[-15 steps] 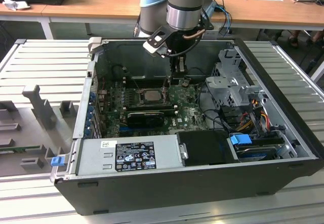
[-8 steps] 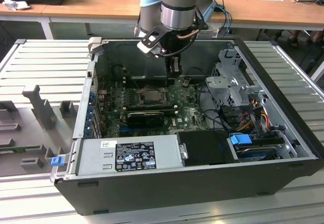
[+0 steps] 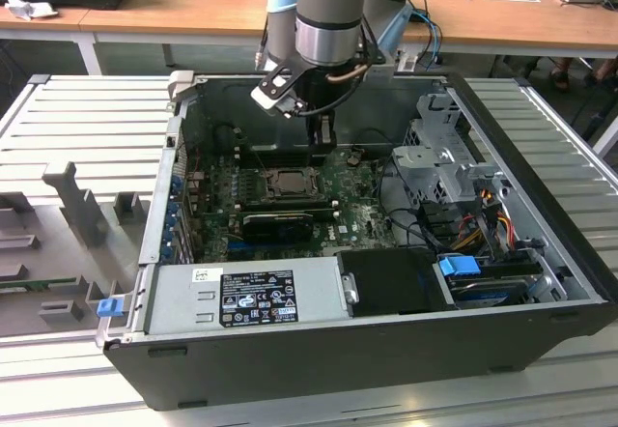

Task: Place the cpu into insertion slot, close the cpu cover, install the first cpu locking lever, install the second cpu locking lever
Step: 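Close the cpu cover, then install the first cpu locking lever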

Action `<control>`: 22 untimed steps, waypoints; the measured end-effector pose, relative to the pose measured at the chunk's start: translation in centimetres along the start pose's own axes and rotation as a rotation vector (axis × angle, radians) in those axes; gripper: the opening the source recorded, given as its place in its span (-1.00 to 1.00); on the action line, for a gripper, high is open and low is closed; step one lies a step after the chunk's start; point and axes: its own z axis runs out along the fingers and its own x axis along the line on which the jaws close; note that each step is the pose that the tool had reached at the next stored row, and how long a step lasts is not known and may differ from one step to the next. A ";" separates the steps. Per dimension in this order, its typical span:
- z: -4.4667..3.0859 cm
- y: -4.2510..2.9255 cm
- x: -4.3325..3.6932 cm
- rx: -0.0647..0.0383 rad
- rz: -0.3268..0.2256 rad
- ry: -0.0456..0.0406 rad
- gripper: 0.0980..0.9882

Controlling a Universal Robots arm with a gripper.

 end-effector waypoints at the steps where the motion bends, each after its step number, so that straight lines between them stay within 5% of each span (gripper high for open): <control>1: 0.15 -0.24 -0.01 0.000 -0.003 0.0000 -0.98; 12: 0.85 -2.63 -0.04 -0.001 -0.055 0.0014 -0.98; 22: 0.76 -3.99 -0.04 -0.001 -0.055 0.0011 -0.98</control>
